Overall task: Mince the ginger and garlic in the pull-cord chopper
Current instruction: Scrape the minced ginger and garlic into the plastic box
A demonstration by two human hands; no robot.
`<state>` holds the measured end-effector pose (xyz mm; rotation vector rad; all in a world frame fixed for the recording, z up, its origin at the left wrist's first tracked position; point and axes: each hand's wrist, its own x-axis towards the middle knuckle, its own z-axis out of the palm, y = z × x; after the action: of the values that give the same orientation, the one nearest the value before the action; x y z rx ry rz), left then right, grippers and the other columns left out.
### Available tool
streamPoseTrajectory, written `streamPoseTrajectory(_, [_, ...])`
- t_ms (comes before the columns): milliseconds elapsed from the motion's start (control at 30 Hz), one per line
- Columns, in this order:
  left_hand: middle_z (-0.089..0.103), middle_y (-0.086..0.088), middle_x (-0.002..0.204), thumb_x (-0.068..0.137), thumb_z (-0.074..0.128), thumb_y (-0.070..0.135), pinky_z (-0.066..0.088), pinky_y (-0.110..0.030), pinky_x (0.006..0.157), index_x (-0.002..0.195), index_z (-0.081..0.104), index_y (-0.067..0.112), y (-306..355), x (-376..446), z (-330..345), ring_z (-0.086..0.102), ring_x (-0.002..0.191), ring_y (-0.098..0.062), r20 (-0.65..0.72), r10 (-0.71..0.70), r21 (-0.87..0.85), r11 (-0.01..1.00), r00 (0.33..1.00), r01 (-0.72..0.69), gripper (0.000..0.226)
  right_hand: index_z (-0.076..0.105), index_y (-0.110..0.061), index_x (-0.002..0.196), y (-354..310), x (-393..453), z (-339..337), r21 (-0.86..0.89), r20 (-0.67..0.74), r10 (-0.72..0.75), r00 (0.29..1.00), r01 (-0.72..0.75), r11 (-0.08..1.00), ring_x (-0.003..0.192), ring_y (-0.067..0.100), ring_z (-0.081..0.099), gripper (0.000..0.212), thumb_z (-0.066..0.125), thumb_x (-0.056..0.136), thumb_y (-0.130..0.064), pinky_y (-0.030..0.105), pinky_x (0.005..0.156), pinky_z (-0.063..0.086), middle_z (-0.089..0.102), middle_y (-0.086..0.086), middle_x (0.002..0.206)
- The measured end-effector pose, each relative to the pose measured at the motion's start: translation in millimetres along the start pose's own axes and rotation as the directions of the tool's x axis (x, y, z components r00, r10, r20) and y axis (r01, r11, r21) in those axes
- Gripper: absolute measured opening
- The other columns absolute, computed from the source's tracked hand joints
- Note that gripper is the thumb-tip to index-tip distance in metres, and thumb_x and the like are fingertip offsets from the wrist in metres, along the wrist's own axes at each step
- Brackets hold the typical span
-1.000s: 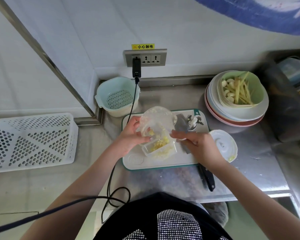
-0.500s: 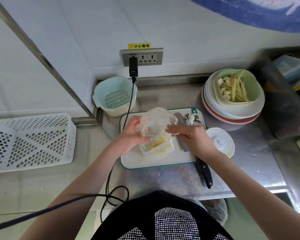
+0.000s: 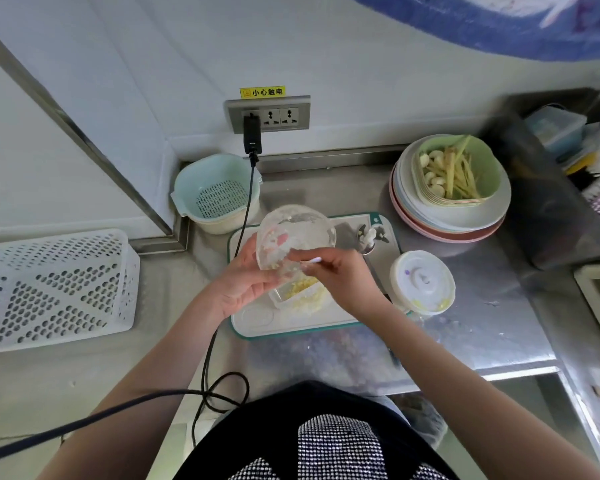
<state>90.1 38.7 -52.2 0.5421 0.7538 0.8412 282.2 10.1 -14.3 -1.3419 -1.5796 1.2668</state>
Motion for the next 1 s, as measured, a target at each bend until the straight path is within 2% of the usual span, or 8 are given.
streamPoseTrajectory(267, [0.049, -0.004, 0.143, 0.041, 0.093, -0.004, 0.057, -0.042, 0.082, 0.131, 0.048, 0.024, 1, 4, -11, 0.054, 0.123, -0.03, -0.018, -0.007, -0.117, 0.993, 1.0, 0.005, 0.105, 0.073, -0.006, 0.102, 10, -13, -36, -0.038, 0.102, 0.103, 0.989, -0.099, 0.994, 0.083, -0.013, 0.063, 0.021, 0.06, 0.088, 0.003, 0.006, 0.07, 0.045, 0.07, -0.004, 0.106])
streamPoseTrajectory(400, [0.052, -0.008, 0.139, 0.039, 0.096, 0.008, 0.059, -0.042, 0.075, 0.131, 0.049, 0.022, 3, 6, -5, 0.057, 0.118, -0.034, -0.038, -0.029, -0.112, 0.993, 0.999, 0.025, 0.104, 0.074, -0.033, 0.089, 0, 3, -47, -0.013, 0.017, 0.022, 1.0, -0.022, 1.0, 0.098, 0.006, 0.067, 0.035, 0.062, 0.088, -0.001, 0.037, 0.089, 0.055, 0.071, -0.013, 0.103])
streamPoseTrajectory(567, [0.053, -0.011, 0.137, 0.041, 0.097, 0.025, 0.059, -0.041, 0.077, 0.14, 0.041, 0.021, 8, 4, 2, 0.058, 0.115, -0.04, -0.049, -0.091, -0.015, 0.996, 0.995, 0.09, 0.114, 0.073, -0.014, 0.106, -21, 34, -37, -0.31, 0.054, -0.251, 0.967, 0.255, 0.916, 0.105, 0.001, 0.062, 0.027, 0.06, 0.088, 0.0, 0.013, 0.093, 0.046, 0.066, -0.004, 0.117])
streamPoseTrajectory(667, [0.055, -0.013, 0.134, 0.043, 0.096, 0.027, 0.06, -0.04, 0.073, 0.139, 0.04, 0.02, 8, 4, 1, 0.06, 0.112, -0.041, -0.019, -0.109, -0.022, 0.994, 0.994, 0.109, 0.111, 0.073, -0.017, 0.108, -15, 38, -29, -0.399, 0.159, -0.234, 0.959, 0.279, 0.873, 0.107, 0.011, 0.064, 0.026, 0.062, 0.087, -0.005, 0.028, 0.094, 0.05, 0.067, 0.003, 0.118])
streamPoseTrajectory(767, [0.056, -0.016, 0.13, 0.048, 0.095, 0.024, 0.059, -0.038, 0.07, 0.141, 0.038, 0.019, 8, 7, -3, 0.064, 0.105, -0.038, -0.014, -0.11, -0.085, 0.99, 0.994, 0.108, 0.109, 0.074, -0.023, 0.104, -4, 28, -20, -0.375, 0.222, -0.132, 0.966, 0.209, 0.903, 0.079, 0.022, 0.071, 0.023, 0.062, 0.086, -0.016, 0.037, 0.074, 0.056, 0.075, 0.003, 0.089])
streamPoseTrajectory(867, [0.052, -0.016, 0.135, 0.056, 0.091, 0.019, 0.059, -0.041, 0.073, 0.14, 0.039, 0.02, 6, 9, -5, 0.056, 0.116, -0.042, 0.015, -0.122, -0.146, 0.982, 0.992, 0.123, 0.099, 0.074, -0.023, 0.103, -5, 27, -21, -0.289, 0.013, -0.113, 0.993, 0.112, 0.951, 0.048, 0.008, 0.051, 0.021, 0.063, 0.089, -0.013, 0.021, 0.054, 0.045, 0.075, 0.0, 0.081])
streamPoseTrajectory(933, [0.051, -0.015, 0.135, 0.064, 0.084, 0.015, 0.059, -0.043, 0.075, 0.137, 0.043, 0.018, 5, 10, -4, 0.053, 0.119, -0.044, 0.028, -0.125, -0.188, 0.974, 0.992, 0.128, 0.084, 0.073, -0.019, 0.106, -13, 31, -20, -0.2, -0.166, -0.127, 0.978, 0.092, 0.975, 0.06, 0.008, 0.063, 0.024, 0.063, 0.088, -0.007, 0.022, 0.064, 0.05, 0.074, 0.006, 0.098])
streamPoseTrajectory(1000, [0.055, -0.015, 0.129, 0.076, 0.07, 0.013, 0.058, -0.045, 0.078, 0.137, 0.042, 0.017, 5, 10, -2, 0.057, 0.114, -0.042, 0.034, -0.119, -0.191, 0.974, 0.992, 0.123, 0.066, 0.074, -0.018, 0.104, -20, 33, -15, -0.251, -0.105, -0.138, 0.985, 0.108, 0.962, 0.065, 0.0, 0.065, 0.022, 0.065, 0.087, -0.007, 0.021, 0.068, 0.051, 0.074, 0.0, 0.1])
